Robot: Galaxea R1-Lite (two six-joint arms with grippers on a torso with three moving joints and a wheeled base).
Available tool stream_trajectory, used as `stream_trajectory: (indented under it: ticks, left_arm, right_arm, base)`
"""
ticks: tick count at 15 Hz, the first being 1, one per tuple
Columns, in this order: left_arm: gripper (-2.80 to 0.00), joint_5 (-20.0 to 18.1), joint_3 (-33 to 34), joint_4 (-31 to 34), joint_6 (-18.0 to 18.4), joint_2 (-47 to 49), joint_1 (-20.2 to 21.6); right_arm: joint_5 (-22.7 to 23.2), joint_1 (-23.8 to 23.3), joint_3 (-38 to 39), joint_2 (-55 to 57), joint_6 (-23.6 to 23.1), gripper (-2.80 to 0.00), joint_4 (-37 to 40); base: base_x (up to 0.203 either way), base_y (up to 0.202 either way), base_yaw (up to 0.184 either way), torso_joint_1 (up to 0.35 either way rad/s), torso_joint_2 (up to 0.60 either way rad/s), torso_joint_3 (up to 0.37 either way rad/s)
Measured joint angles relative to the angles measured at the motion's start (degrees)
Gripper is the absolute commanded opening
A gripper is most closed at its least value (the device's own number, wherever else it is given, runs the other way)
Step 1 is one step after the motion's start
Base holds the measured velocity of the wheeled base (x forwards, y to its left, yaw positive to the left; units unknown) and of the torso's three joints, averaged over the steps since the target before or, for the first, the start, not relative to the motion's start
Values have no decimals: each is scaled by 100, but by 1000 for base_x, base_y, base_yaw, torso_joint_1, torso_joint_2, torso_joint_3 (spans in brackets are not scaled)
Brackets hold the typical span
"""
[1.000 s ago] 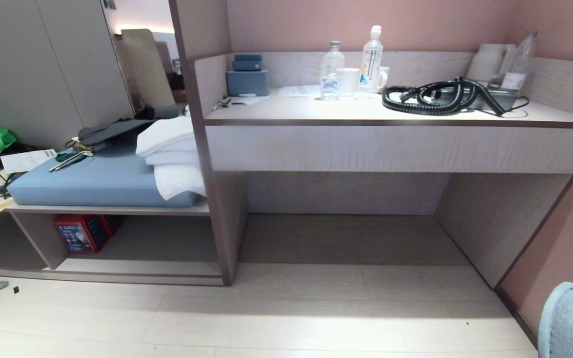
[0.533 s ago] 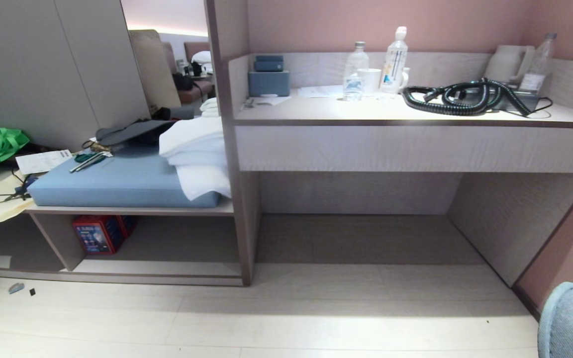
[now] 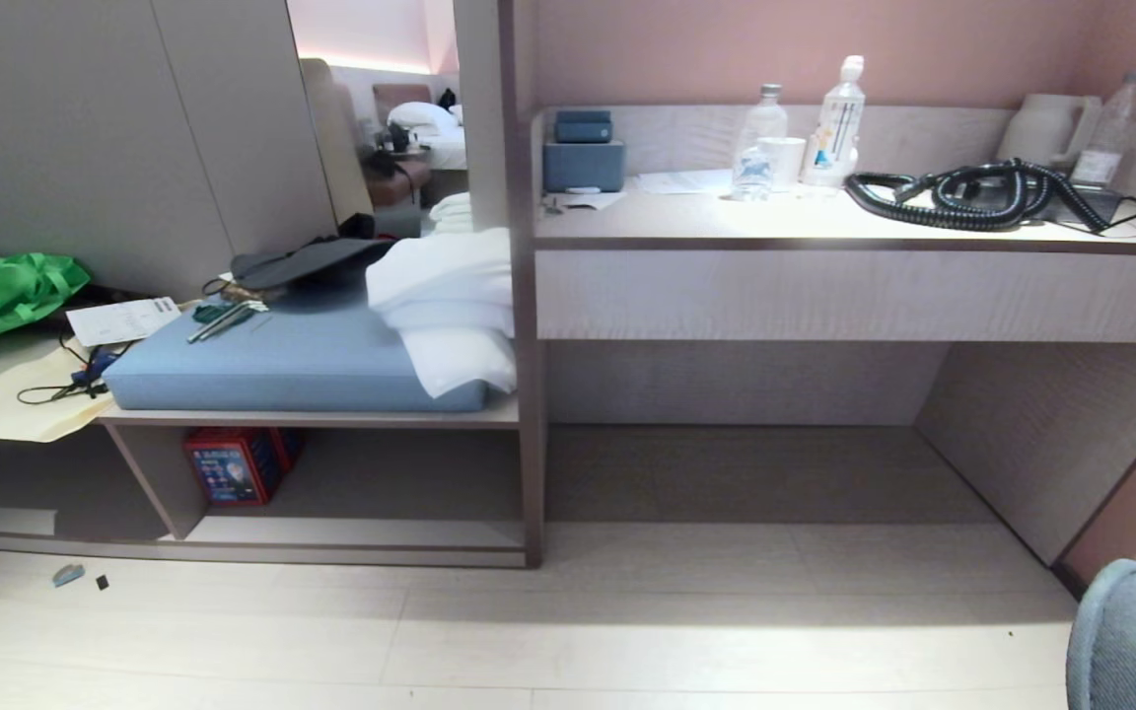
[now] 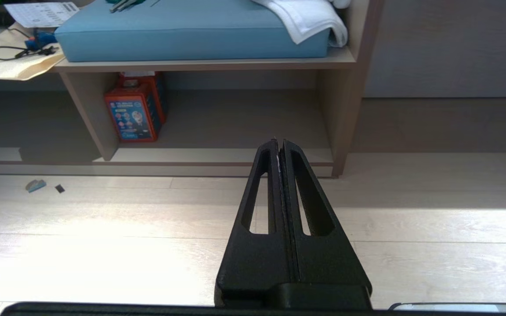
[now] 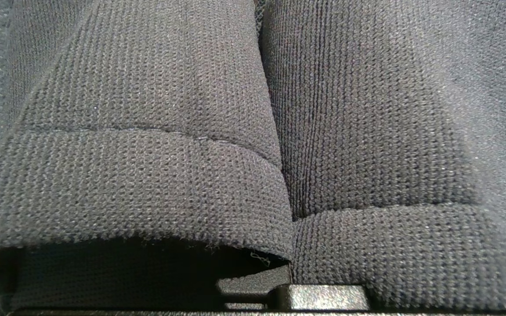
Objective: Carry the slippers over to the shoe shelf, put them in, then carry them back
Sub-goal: Place the slippers into the shoe cabinet
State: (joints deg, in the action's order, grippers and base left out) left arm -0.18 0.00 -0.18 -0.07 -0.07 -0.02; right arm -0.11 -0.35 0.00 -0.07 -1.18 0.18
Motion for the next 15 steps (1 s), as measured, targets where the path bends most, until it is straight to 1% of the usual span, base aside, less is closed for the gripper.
stream_trajectory:
  ticks: [15]
  left_arm:
    - [-280, 0, 0, 2, 0, 0, 2]
  right_arm:
    - [0, 0, 0, 0, -2, -280, 0]
  base:
    - [0, 196, -1, 2, 2, 3]
